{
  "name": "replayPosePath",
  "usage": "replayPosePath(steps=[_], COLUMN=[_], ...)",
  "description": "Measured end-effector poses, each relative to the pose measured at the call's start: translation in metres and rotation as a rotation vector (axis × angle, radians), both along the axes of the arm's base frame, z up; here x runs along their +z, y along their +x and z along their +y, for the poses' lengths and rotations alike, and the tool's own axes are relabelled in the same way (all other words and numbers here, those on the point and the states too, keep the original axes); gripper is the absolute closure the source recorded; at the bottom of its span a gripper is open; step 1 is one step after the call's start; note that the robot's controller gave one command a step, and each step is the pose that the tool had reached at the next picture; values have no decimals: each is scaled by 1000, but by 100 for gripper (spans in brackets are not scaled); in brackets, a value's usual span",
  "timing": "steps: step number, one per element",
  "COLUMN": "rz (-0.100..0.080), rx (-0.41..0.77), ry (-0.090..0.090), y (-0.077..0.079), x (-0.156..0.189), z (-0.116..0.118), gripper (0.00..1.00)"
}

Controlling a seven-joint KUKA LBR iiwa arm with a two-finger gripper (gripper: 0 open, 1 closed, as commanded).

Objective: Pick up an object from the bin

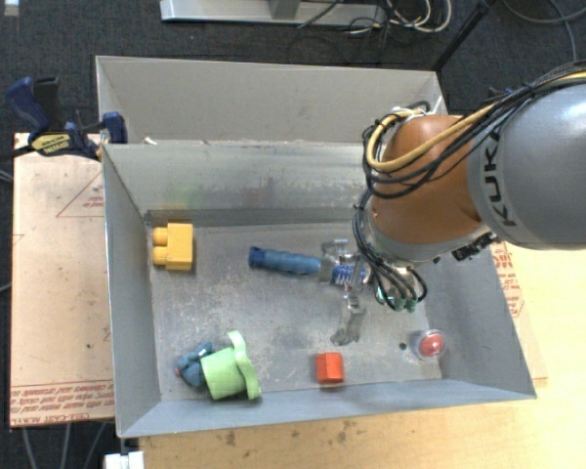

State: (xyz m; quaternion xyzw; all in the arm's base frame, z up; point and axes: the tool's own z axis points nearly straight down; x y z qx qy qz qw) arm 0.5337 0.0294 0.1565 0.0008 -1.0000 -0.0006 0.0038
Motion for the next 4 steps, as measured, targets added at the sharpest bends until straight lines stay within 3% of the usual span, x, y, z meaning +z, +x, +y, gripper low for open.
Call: replayPosePath(steps=[1, 2, 3, 4], rz=[-14, -5, -9, -16], rx=[-37, -280, -279, -255], ry=[0, -1, -1, 1], y=[90, 94, 95, 83], x=[-31, -88, -86, 82], z=[1, -5, -5, 11], gripper=[0, 0, 100, 100])
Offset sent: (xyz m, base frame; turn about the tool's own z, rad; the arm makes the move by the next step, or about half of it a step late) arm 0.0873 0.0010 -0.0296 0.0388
